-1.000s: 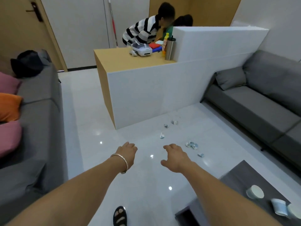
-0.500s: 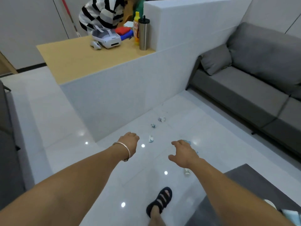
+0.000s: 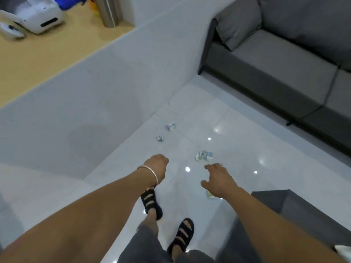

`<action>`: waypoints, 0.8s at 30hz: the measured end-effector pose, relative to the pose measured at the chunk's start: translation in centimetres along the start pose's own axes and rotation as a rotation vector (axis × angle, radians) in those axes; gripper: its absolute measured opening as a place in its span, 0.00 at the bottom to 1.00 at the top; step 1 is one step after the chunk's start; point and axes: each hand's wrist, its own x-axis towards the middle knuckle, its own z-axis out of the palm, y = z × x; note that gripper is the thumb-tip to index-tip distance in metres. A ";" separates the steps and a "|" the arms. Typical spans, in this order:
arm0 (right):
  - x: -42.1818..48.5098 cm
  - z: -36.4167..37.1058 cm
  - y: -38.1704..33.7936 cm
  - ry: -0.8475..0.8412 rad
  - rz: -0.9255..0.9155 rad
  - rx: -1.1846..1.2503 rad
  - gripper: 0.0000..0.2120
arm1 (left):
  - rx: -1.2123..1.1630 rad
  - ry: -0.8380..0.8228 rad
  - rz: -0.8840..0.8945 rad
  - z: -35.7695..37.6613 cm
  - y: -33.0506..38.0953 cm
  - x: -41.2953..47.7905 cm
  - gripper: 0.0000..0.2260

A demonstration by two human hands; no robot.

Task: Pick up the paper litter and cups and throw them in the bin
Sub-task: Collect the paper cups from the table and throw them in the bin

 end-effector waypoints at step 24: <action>36.6 40.0 30.4 -0.067 0.345 0.184 0.33 | -0.213 -0.340 0.085 43.0 9.6 41.3 0.20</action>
